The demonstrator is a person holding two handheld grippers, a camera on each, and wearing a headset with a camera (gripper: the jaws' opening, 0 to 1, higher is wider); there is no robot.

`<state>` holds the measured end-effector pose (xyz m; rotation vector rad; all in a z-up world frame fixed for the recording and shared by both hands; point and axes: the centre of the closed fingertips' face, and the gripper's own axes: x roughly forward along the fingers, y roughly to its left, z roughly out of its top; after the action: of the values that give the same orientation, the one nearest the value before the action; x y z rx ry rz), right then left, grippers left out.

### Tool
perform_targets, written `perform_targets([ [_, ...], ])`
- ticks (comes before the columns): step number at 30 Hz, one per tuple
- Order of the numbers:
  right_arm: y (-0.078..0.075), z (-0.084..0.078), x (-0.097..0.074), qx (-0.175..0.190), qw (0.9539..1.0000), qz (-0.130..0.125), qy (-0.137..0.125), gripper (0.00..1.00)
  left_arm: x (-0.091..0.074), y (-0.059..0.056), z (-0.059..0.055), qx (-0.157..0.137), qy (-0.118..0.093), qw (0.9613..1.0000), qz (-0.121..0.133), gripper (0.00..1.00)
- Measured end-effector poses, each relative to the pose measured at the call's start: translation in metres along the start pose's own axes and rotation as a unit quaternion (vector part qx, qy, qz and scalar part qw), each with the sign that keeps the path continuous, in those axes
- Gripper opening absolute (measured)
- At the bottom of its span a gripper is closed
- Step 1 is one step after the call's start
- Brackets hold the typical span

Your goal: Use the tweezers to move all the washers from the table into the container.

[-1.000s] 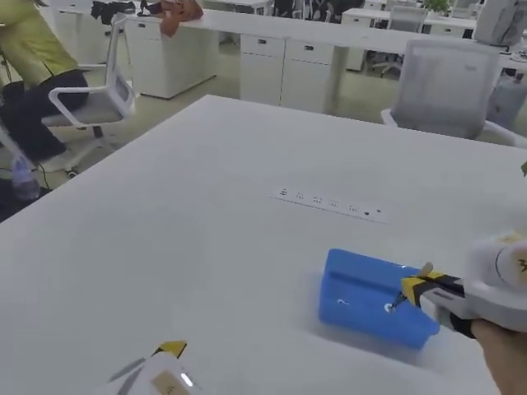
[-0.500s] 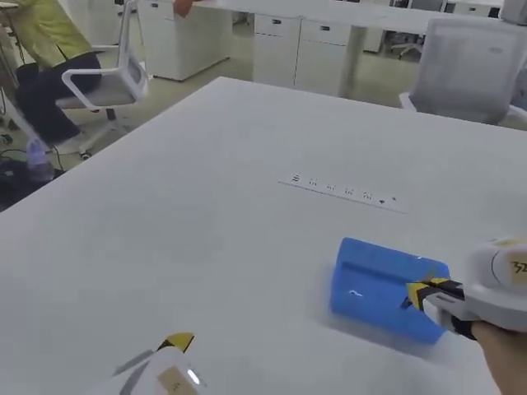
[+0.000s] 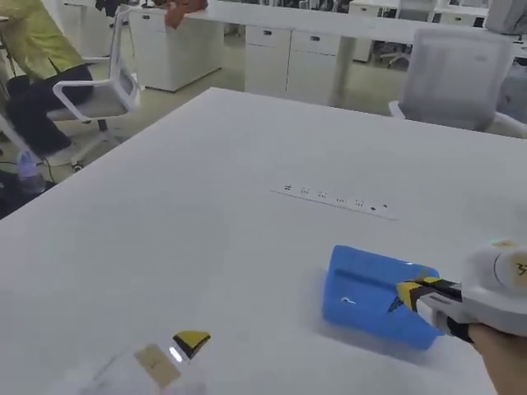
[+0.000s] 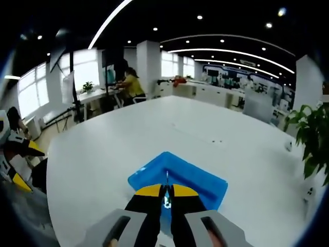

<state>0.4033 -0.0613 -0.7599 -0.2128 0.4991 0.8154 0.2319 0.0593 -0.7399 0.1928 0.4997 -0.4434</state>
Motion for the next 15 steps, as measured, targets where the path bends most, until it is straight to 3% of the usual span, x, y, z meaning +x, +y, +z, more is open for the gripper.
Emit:
perform_targets([
  [2, 0.013, 0.004, -0.009, -0.03, 0.9991, 0.03, 0.0, 0.02, -0.001, 0.0, 0.02, 0.013, -0.016, 0.9997, -0.017, 0.42],
  [3, 0.02, 0.003, -0.015, -0.041, 0.9981, 0.045, 0.009, 0.02, -0.002, -0.004, 0.033, 0.018, -0.033, 0.9987, -0.035, 0.37],
  [5, 0.027, 0.005, -0.021, -0.055, 0.9967, 0.06, 0.005, 0.02, -0.002, -0.012, 0.048, 0.013, -0.044, 0.9966, -0.068, 0.31],
  [7, 0.037, 0.003, -0.03, -0.062, 0.9937, 0.092, 0.011, 0.02, -0.001, -0.024, 0.063, 0.006, -0.05, 0.9919, -0.117, 0.26],
  [8, 0.044, 0.002, -0.035, -0.066, 0.9916, 0.11, 0.013, 0.02, -0.001, -0.031, 0.071, 0.02, -0.049, 0.9879, -0.146, 0.23],
  [9, 0.05, -0.003, -0.039, -0.069, 0.9888, 0.129, 0.025, 0.02, -0.001, -0.035, 0.075, 0.033, -0.049, 0.9852, -0.161, 0.15],
  [10, 0.056, -0.007, -0.045, -0.076, 0.986, 0.144, 0.039, 0.02, 0.002, -0.037, 0.085, 0.045, -0.067, 0.9834, -0.162, 0.09],
  [11, 0.059, -0.006, -0.049, -0.083, 0.9849, 0.148, 0.034, 0.02, 0.003, -0.041, 0.089, 0.047, -0.07, 0.9811, -0.174, 0.06],
  [15, 0.084, -0.01, -0.07, -0.079, 0.9741, 0.207, 0.045, 0.02, 0.006, -0.065, 0.096, 0.036, -0.061, 0.9657, -0.25, 0.14],
])
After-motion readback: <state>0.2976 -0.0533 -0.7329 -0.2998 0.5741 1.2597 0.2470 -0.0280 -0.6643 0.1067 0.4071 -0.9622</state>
